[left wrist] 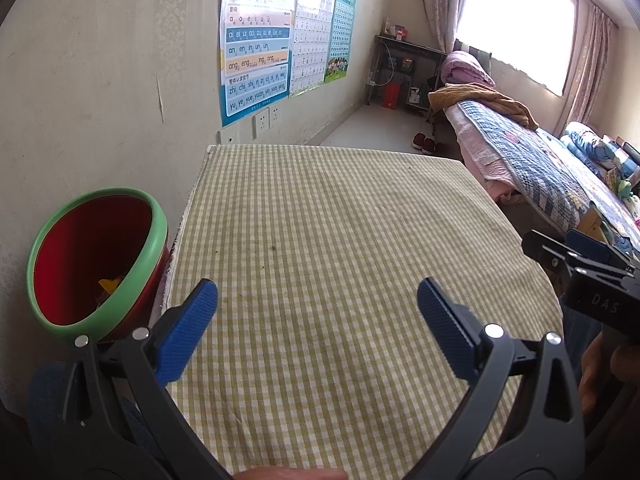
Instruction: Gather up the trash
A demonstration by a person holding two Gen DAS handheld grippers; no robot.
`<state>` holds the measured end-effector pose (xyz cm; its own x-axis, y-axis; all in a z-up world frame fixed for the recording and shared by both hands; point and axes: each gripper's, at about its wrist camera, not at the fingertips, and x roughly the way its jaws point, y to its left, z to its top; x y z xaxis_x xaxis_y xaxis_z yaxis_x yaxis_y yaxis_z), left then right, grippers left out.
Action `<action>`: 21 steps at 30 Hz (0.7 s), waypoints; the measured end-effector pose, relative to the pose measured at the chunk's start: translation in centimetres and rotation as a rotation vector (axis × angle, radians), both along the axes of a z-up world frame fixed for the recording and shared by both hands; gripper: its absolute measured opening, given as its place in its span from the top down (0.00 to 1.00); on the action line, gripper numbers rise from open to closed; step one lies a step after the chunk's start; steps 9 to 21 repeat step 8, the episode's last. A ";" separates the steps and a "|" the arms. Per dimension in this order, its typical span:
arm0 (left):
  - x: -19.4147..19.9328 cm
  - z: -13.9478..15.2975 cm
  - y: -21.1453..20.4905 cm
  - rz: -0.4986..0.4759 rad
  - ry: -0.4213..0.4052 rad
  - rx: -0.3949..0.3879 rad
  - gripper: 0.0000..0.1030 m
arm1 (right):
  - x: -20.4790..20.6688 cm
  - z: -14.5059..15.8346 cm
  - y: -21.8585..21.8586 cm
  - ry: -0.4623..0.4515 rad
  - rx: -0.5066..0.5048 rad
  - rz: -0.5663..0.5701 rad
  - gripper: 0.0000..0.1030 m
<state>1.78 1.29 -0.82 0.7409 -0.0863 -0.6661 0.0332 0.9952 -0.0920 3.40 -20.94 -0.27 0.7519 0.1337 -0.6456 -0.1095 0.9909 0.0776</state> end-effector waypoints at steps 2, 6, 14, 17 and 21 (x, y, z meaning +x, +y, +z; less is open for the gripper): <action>0.1 0.0 0.0 -0.006 0.007 -0.002 0.05 | 0.0 0.0 0.0 0.000 -0.001 -0.001 0.07; 0.2 0.0 -0.3 -0.010 0.009 0.016 0.05 | 0.1 -0.3 0.1 0.016 -0.003 0.007 0.07; 0.2 0.0 -0.3 -0.011 0.010 0.019 0.05 | 0.2 -0.5 0.0 0.023 -0.003 0.006 0.07; 0.2 0.0 -0.3 -0.011 0.010 0.019 0.05 | 0.2 -0.5 0.0 0.023 -0.003 0.006 0.07; 0.2 0.0 -0.3 -0.011 0.010 0.019 0.05 | 0.2 -0.5 0.0 0.023 -0.003 0.006 0.07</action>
